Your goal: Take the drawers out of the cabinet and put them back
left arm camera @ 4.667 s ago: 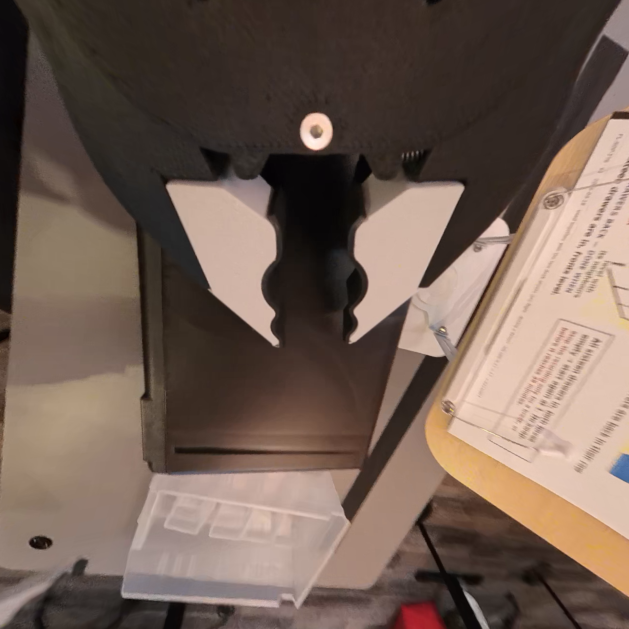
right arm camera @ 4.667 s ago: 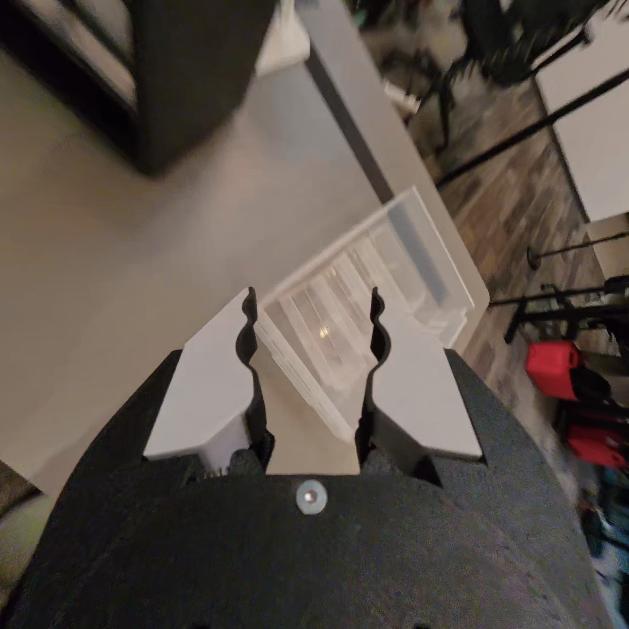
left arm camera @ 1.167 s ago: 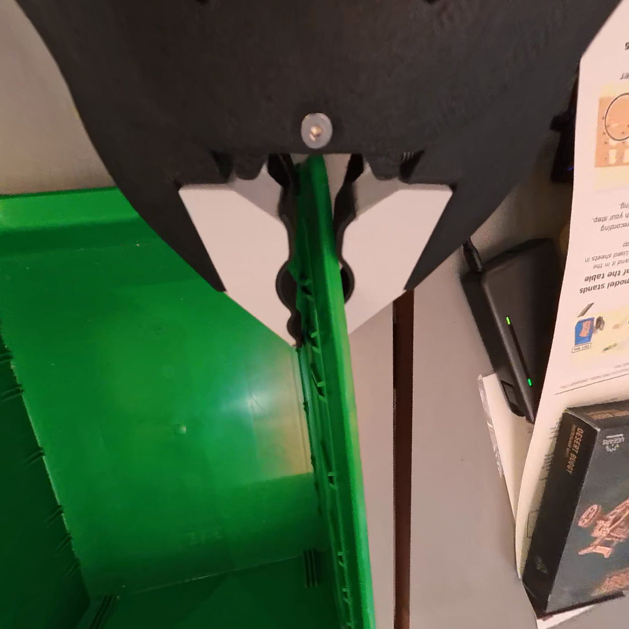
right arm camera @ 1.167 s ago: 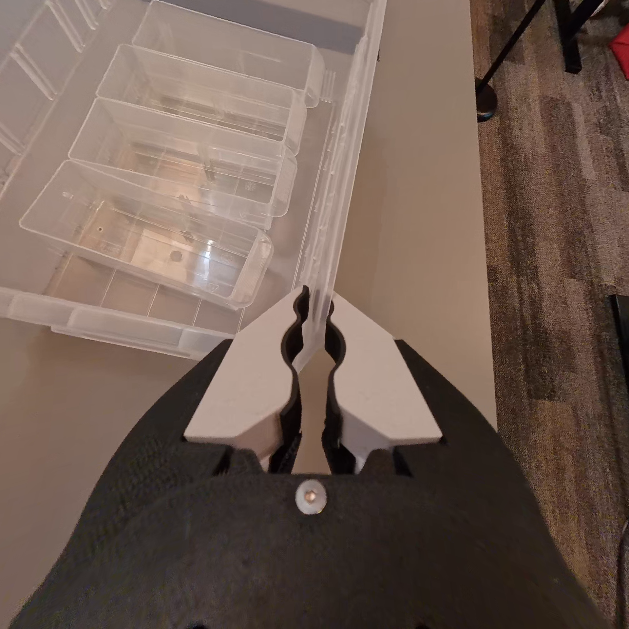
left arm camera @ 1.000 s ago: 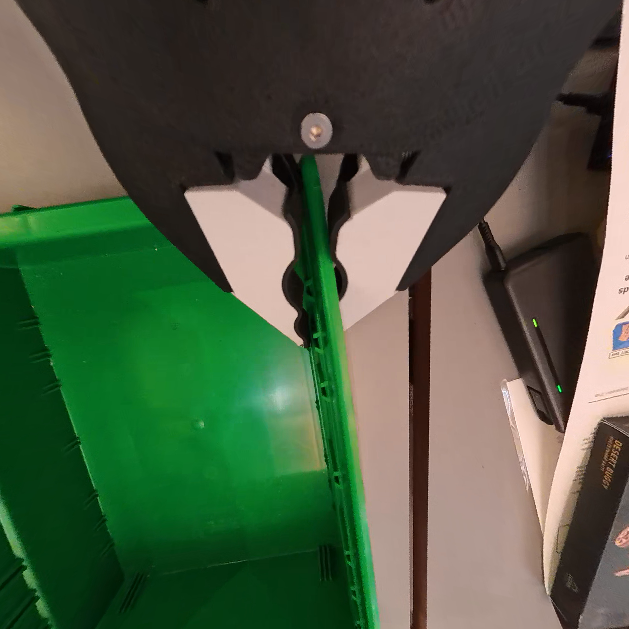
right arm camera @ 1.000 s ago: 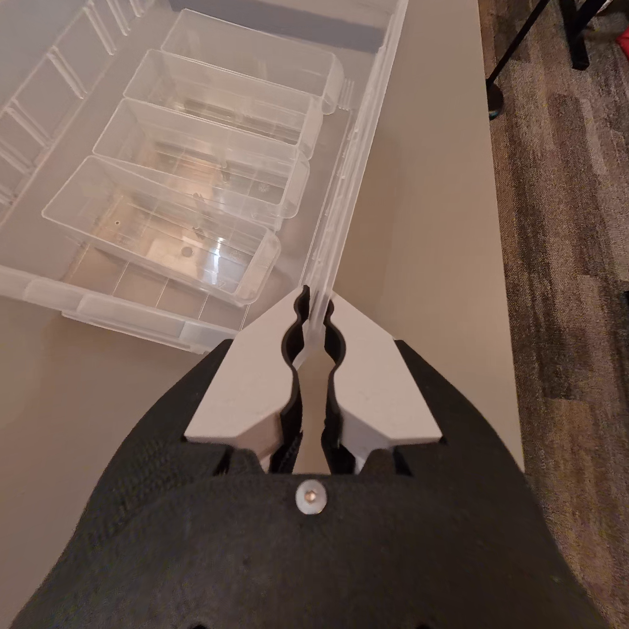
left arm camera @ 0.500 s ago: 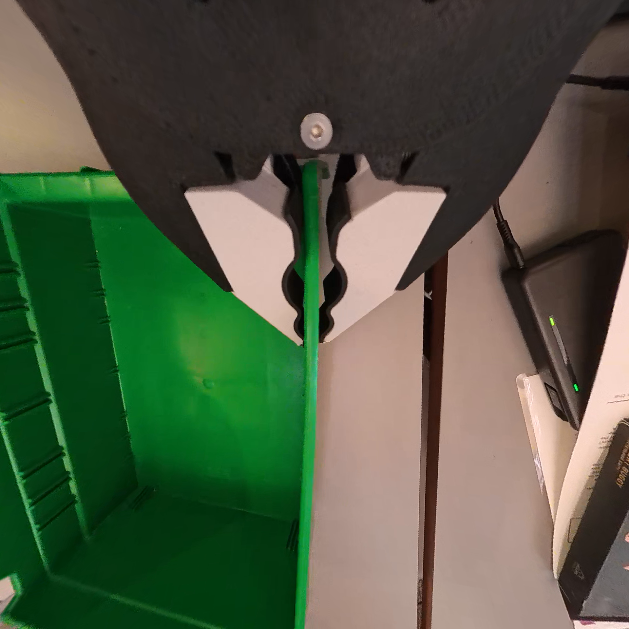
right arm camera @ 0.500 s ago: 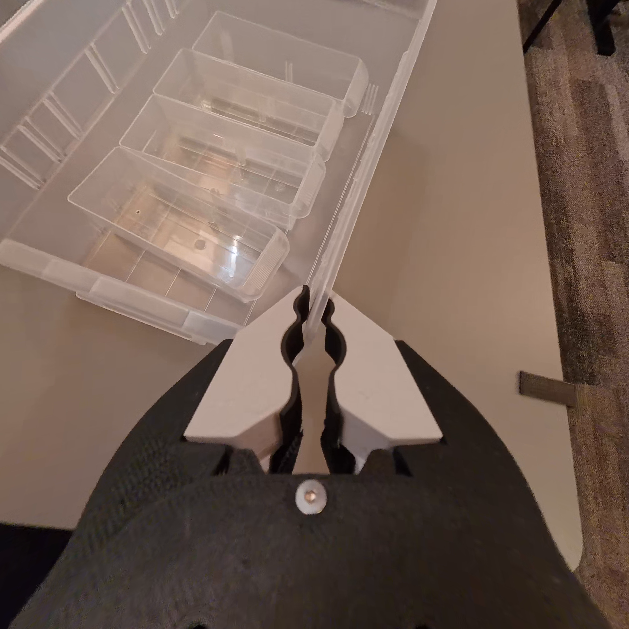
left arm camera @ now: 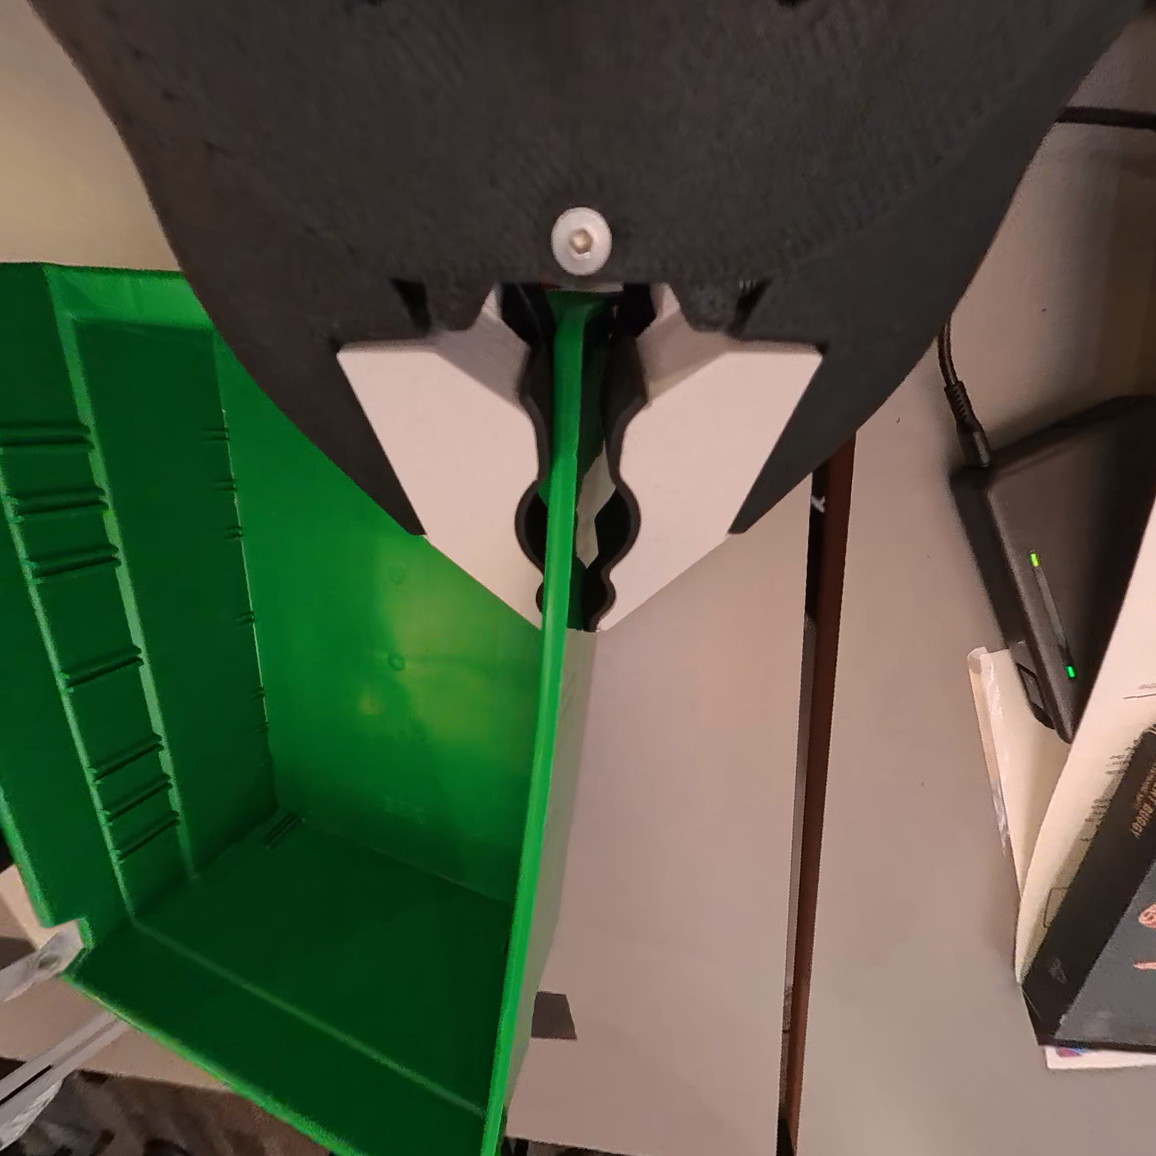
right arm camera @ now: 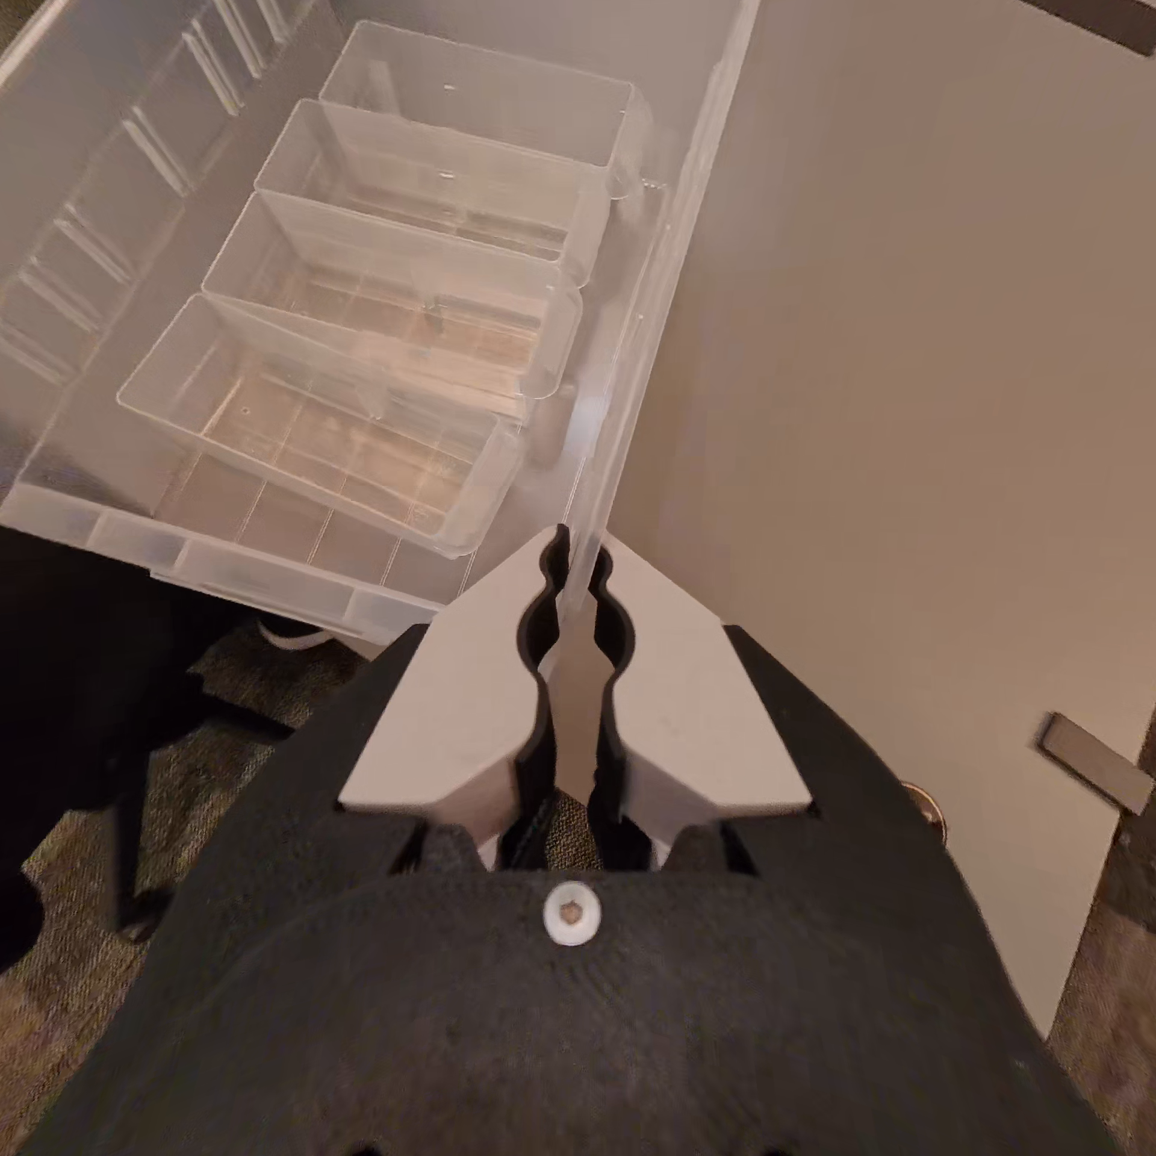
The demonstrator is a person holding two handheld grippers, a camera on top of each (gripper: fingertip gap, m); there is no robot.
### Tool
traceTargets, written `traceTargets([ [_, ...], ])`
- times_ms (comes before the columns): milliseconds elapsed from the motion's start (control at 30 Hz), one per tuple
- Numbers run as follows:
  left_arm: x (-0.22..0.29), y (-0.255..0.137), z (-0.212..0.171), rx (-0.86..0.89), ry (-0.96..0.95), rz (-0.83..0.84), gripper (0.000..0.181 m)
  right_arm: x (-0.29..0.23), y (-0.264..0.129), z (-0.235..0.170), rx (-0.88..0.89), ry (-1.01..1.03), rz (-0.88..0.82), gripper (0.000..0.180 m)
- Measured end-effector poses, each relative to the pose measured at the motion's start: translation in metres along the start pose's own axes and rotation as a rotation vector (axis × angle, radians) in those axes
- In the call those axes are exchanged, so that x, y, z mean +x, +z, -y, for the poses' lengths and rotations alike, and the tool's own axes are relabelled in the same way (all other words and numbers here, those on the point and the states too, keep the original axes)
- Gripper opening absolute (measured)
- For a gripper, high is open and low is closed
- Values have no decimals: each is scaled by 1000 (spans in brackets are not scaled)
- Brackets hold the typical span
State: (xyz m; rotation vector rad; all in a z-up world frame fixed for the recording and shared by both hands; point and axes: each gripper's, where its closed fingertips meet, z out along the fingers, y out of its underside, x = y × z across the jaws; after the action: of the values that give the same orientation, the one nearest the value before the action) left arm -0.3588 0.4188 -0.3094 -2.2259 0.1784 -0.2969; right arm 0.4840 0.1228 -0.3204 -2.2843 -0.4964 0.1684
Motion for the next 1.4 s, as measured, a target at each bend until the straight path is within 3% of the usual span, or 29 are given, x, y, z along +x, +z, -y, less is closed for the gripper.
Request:
traceTargets([
  [33, 1, -1, 2, 9, -9, -6, 3, -2, -1, -1, 3, -13, 30, 3],
  [367, 4, -14, 17, 104, -85, -57, 2, -11, -1, 0, 28, -134, 318, 2],
  [733, 11, -14, 24, 133, -116, -96, 4, -52, 34, 35, 5, -254, 556, 2],
  [1167, 2, -30, 40, 206, -179, -115, 5, -136, 93, 94, -64, -300, 674, 1],
  [1400, -17, -60, 58, 279, -218, -91, 5, -205, 124, 126, -127, -304, 659, 2],
])
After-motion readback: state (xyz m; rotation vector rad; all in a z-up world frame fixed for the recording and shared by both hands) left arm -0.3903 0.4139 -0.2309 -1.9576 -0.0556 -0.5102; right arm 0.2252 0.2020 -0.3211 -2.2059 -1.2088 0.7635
